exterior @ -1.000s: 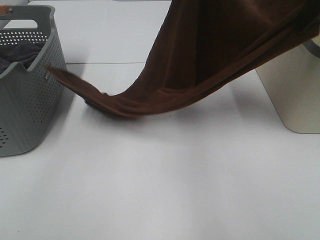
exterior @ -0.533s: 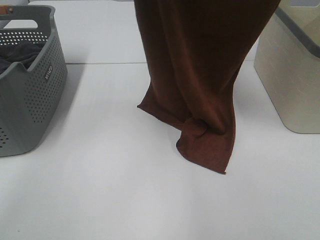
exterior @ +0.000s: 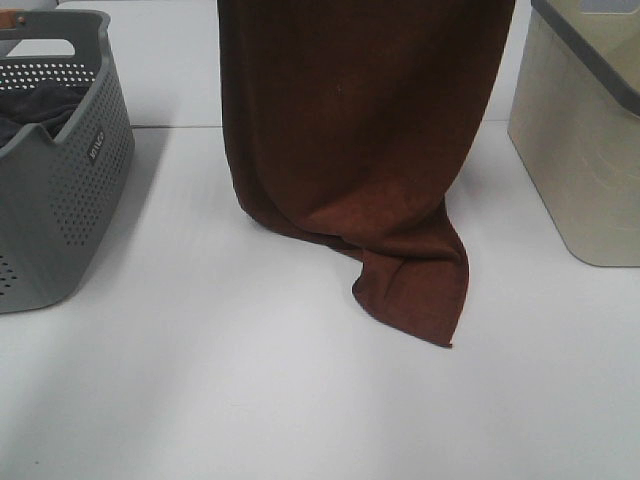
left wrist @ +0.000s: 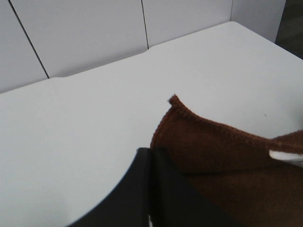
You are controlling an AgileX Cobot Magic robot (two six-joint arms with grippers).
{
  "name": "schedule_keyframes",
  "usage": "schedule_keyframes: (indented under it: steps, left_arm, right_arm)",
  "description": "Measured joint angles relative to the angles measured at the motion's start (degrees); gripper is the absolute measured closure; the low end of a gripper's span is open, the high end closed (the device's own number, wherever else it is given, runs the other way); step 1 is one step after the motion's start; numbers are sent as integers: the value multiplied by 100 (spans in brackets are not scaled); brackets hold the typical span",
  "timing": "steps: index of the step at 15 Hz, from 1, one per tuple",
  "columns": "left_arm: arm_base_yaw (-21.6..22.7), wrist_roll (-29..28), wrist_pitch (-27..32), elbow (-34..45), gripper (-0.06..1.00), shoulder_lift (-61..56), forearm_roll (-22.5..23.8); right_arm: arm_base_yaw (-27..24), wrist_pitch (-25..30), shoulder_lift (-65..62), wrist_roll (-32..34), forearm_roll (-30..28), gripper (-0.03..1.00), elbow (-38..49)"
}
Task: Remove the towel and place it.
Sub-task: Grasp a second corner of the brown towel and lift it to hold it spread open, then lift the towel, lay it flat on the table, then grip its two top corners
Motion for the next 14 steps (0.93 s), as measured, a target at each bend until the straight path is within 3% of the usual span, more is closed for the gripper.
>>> schedule_keyframes:
  steps: [3,6,9,11,14]
  left_arm:
    - [424,-40,-1071,-166,94,103,-29]
    - [544,-57,-1690,-1026,94,97,-29]
    - [527,-74,-1988,-1633,94,34,-29]
    - [527,-74,-1684,-1644,94,34,-34]
    - [493,-57,-212,-1518,94,166,-126]
  right_arm:
    - [0,-1341,321,-178,0,97,-229]
    - [23,-1696,332,-229,23,97,-1335]
    - [23,-1684,275,-344,46,97,-2023]
    - [29,-1352,281,-367,52,97,-1937]
    - [29,-567,367,-372,52,97,-1513]
